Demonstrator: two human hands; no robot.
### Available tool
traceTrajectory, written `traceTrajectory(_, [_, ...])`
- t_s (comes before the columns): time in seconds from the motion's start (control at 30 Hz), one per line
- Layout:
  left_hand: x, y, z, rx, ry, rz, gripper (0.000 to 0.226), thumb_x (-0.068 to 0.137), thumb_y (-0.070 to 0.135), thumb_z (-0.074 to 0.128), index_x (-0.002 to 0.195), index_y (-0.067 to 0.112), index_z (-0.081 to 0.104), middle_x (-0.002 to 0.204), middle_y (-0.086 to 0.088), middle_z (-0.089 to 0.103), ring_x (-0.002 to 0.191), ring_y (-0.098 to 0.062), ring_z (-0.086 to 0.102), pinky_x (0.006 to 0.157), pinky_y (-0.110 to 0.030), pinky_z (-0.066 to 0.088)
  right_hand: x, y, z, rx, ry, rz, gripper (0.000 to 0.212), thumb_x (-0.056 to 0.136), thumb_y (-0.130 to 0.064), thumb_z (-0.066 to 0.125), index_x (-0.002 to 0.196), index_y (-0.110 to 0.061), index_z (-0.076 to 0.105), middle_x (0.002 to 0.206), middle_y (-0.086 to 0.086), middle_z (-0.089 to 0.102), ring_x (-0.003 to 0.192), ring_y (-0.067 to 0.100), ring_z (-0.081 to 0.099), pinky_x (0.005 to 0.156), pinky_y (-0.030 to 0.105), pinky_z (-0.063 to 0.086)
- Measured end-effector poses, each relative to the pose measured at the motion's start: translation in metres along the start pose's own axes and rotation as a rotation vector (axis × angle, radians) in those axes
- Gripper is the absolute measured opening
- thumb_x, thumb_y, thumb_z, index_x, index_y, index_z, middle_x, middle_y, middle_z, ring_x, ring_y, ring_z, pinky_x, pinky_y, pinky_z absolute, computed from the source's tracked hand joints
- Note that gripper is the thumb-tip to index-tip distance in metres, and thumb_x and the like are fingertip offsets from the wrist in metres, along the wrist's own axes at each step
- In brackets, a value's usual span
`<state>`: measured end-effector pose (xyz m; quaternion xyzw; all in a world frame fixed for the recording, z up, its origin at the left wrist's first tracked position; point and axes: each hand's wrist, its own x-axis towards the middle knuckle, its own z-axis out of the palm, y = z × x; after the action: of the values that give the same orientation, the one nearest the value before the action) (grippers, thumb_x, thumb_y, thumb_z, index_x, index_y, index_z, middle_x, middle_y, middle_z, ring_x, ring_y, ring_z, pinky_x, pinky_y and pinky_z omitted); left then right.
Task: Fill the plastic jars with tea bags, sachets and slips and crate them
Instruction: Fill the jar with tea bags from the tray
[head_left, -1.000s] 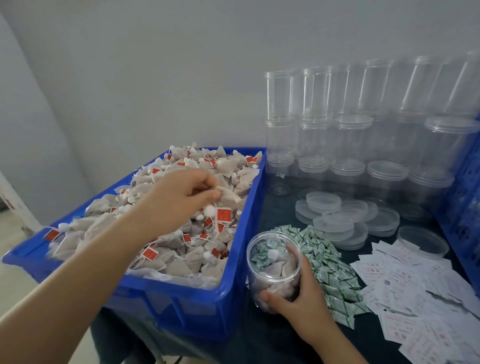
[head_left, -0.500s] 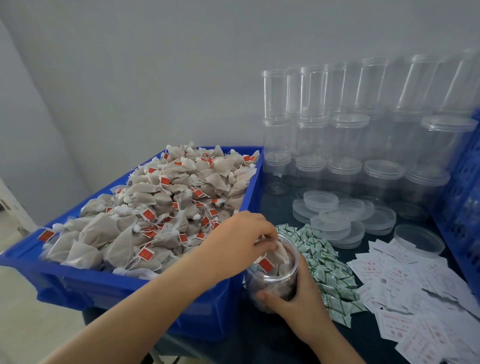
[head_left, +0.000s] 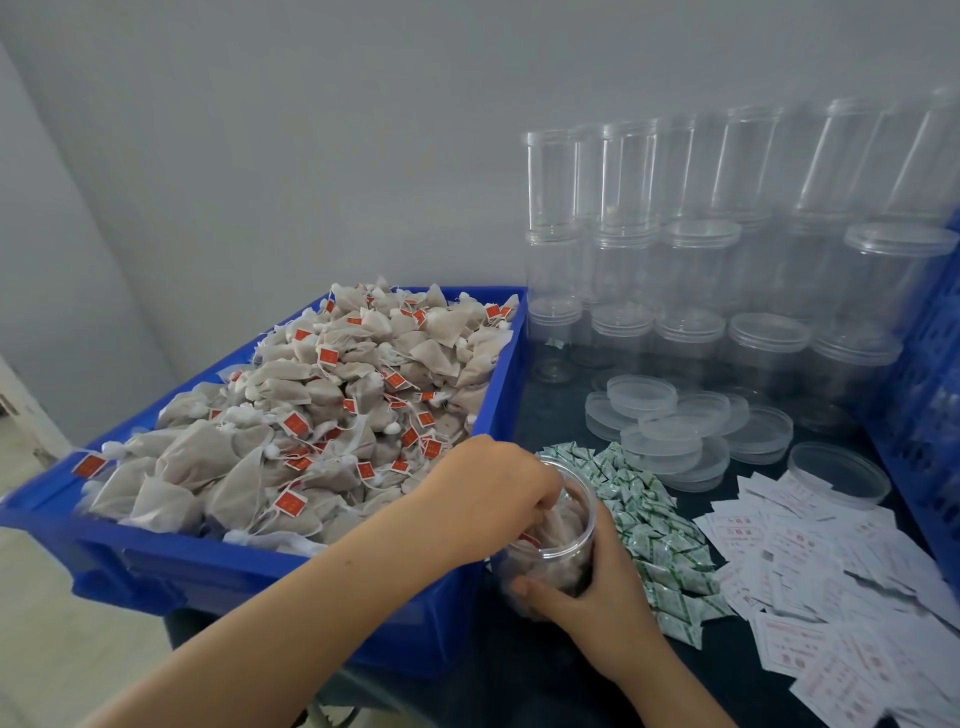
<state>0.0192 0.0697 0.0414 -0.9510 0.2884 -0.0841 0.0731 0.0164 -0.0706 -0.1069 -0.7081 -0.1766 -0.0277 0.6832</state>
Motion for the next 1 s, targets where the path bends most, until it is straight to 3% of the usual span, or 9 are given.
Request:
traceTrajectory(0.17, [0.007,0.006,-0.008,0.184,-0.163,0.081,0.020,0.094,0.011,0.051,0.102,0.024,0.063,0.084,0.003,0.061,0.074,-0.017,0.051,0.092,-0.033,0.038,0.000,-0.001,0.001,-0.013,0.013,-0.003,0.104,0.053,-0.043,0.091,0.140,-0.057,0.037,0.134,-0.029,0.055,0.123,-0.005,0.056,0.092,0.011,0.048])
traceTrajectory(0.3, [0.015,0.011,-0.015,0.273,-0.453,0.137,0.028,0.092,0.003,0.049,0.111,0.019,0.062,0.073,0.007,0.045,0.085,-0.018,0.047,0.091,-0.035,0.030,-0.001,-0.003,0.000,-0.059,0.050,-0.013,0.099,0.049,-0.048,0.091,0.127,-0.074,0.037,0.129,-0.034,0.054,0.118,-0.009,0.056,0.085,0.007,0.048])
traceTrajectory(0.37, [0.019,0.010,-0.022,0.186,-0.535,0.156,0.028,0.095,0.008,0.046,0.115,0.019,0.061,0.079,0.006,0.050,0.088,-0.017,0.047,0.092,-0.036,0.032,-0.003,-0.007,0.000,-0.065,0.061,-0.017,0.098,0.047,-0.049,0.091,0.125,-0.075,0.038,0.128,-0.035,0.054,0.117,-0.009,0.056,0.085,0.007,0.048])
traceTrajectory(0.47, [0.027,-0.004,-0.037,-0.286,-0.358,0.078,0.022,0.098,0.027,0.047,0.110,0.024,0.065,0.096,0.011,0.063,0.089,-0.007,0.057,0.089,-0.028,0.044,-0.006,-0.015,-0.004,-0.075,0.088,-0.034,0.094,0.046,-0.045,0.090,0.122,-0.074,0.042,0.123,-0.034,0.058,0.112,-0.010,0.059,0.082,0.005,0.048])
traceTrajectory(0.53, [0.039,-0.018,-0.041,-0.583,-0.084,-0.032,0.015,0.095,0.030,0.052,0.099,0.026,0.065,0.086,0.017,0.063,0.080,0.003,0.059,0.084,-0.021,0.048,-0.008,-0.024,-0.010,-0.109,0.112,-0.040,0.092,0.045,-0.050,0.088,0.118,-0.078,0.040,0.120,-0.040,0.056,0.109,-0.015,0.057,0.079,0.002,0.046])
traceTrajectory(0.6, [0.057,-0.026,-0.031,-0.658,0.065,-0.117,0.011,0.093,0.028,0.055,0.095,0.025,0.066,0.083,0.017,0.063,0.078,0.002,0.059,0.082,-0.022,0.048,-0.013,-0.033,-0.019,-0.147,0.118,-0.024,0.092,0.044,-0.057,0.087,0.117,-0.081,0.036,0.121,-0.044,0.053,0.111,-0.018,0.054,0.080,0.001,0.046])
traceTrajectory(0.87, [0.112,-0.007,0.043,-0.201,-0.319,-0.048,0.031,0.094,0.015,0.051,0.123,0.009,0.058,0.120,-0.011,0.057,0.111,-0.030,0.054,0.092,-0.042,0.047,-0.041,-0.038,-0.046,-0.168,0.182,-0.083,0.094,0.043,-0.046,0.092,0.124,-0.066,0.049,0.128,-0.028,0.060,0.117,-0.007,0.059,0.088,0.007,0.047])
traceTrajectory(0.93, [0.116,-0.005,0.055,-0.119,-0.411,-0.008,0.031,0.095,0.011,0.047,0.124,0.005,0.056,0.122,-0.013,0.056,0.111,-0.031,0.054,0.091,-0.040,0.046,-0.044,-0.036,-0.046,-0.178,0.181,-0.095,0.093,0.044,-0.044,0.093,0.124,-0.064,0.051,0.128,-0.025,0.062,0.116,-0.004,0.061,0.088,0.008,0.048])
traceTrajectory(1.0, [0.118,-0.005,0.064,-0.057,-0.449,0.005,0.025,0.095,0.009,0.046,0.116,0.003,0.059,0.116,-0.014,0.059,0.103,-0.029,0.056,0.080,-0.037,0.046,-0.046,-0.033,-0.045,-0.165,0.183,-0.087,0.093,0.042,-0.041,0.093,0.122,-0.065,0.052,0.127,-0.024,0.063,0.115,-0.003,0.062,0.087,0.009,0.049])
